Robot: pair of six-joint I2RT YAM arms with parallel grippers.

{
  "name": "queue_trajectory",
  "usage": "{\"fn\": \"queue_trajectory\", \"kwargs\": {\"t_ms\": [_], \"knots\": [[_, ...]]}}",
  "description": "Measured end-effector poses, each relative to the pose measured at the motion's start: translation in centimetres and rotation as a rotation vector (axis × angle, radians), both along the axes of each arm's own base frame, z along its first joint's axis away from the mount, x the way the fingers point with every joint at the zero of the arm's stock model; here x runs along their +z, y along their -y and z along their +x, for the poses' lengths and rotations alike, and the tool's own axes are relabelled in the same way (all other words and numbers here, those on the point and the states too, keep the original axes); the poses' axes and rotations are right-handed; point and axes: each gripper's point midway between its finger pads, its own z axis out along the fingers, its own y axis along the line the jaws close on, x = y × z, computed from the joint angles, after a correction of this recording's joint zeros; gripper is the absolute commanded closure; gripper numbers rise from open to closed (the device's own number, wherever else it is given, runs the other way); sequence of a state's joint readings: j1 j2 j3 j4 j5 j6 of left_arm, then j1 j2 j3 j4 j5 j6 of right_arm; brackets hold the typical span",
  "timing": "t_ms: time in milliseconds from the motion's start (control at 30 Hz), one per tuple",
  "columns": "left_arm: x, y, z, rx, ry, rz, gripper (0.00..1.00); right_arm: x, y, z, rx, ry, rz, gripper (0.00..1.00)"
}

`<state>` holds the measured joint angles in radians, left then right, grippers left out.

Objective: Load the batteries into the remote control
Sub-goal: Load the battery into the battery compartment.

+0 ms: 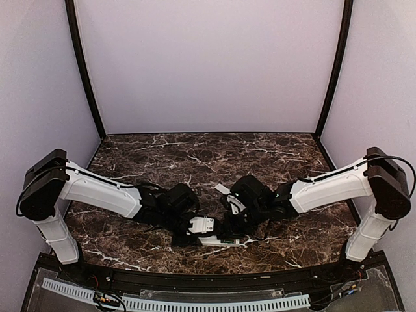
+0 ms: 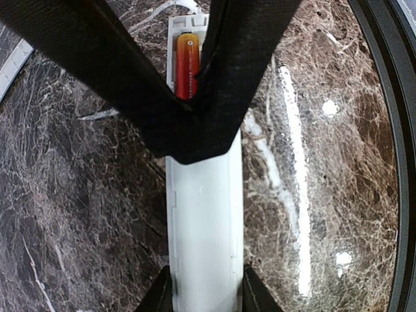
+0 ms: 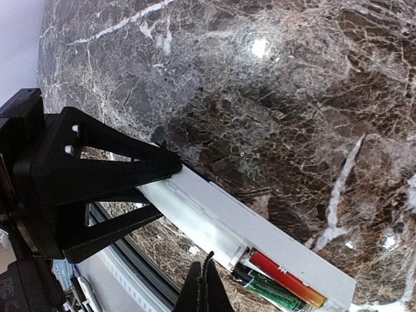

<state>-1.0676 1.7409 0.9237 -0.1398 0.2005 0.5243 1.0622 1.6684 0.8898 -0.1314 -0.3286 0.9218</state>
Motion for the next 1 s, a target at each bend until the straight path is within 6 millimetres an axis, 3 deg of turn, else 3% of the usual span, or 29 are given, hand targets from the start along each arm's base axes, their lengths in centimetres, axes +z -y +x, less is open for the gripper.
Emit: {"fn": "queue_trajectory", "kwargs": {"t_ms": [300, 1000], "knots": [[0.0, 0.1, -0.1, 0.001, -0.007, 0.007, 0.86, -1.2, 0.3, -0.3, 0.001, -0.027, -0.032, 1.00], [0.0, 0.1, -0.1, 0.000, -0.008, 0.009, 0.95, -1.9, 2.1, -0.5, -0.039, -0.026, -0.099, 1.00]]}}
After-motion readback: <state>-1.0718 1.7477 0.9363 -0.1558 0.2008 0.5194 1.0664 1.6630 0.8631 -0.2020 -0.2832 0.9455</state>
